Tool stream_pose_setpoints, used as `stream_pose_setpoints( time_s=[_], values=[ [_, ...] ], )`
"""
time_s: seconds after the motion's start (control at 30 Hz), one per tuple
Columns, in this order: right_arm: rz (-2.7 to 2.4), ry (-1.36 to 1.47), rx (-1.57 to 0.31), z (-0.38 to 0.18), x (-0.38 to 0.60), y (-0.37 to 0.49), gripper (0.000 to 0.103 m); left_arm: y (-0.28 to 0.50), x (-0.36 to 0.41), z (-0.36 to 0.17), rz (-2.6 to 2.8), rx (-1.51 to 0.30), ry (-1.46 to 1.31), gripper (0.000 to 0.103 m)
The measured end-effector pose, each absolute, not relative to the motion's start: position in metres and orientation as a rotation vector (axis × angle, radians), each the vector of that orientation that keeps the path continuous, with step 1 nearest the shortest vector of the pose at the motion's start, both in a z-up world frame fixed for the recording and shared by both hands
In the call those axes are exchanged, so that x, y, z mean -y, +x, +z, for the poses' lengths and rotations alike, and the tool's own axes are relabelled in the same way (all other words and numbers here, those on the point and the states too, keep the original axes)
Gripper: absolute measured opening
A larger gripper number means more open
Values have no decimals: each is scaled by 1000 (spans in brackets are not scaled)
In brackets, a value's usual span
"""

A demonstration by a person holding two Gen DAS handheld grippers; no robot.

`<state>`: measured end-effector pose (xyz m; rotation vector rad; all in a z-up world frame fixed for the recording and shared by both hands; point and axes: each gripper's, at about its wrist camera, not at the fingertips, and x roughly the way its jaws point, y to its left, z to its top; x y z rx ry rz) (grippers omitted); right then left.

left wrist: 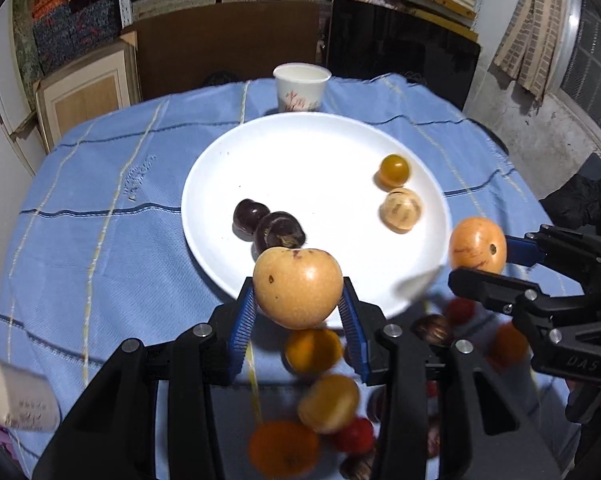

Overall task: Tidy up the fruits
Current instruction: 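Carry both fruits onto the white plate and open both tools, then move both tools back toward the remaining fruits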

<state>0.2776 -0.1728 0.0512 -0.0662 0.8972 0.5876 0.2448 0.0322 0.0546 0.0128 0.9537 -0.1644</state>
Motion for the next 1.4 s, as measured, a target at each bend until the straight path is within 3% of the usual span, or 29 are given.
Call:
stream_pose_setpoints(
  time_s=[0.27, 0.33, 0.47, 0.7, 1.03, 1.4],
  values=[
    [580, -62, -969, 21, 157, 310, 45, 284, -36, 32, -139, -990, 5, 41],
    [570, -61, -977, 18, 154, 313, 50, 290, -35, 30, -130, -999, 3, 41],
    [569, -3, -946, 26, 161, 305, 60, 282, -29, 39, -72, -944, 76, 75],
    [550, 74, -935, 41, 188, 276, 63, 247, -36, 61, -51, -914, 50, 84],
    [479, 166, -907, 49, 247, 216, 66, 169, -47, 68, -46, -899, 15, 88],
    [450, 192, -904, 38, 270, 165, 76, 105, -46, 64, -60, -890, 22, 88]
  ],
)
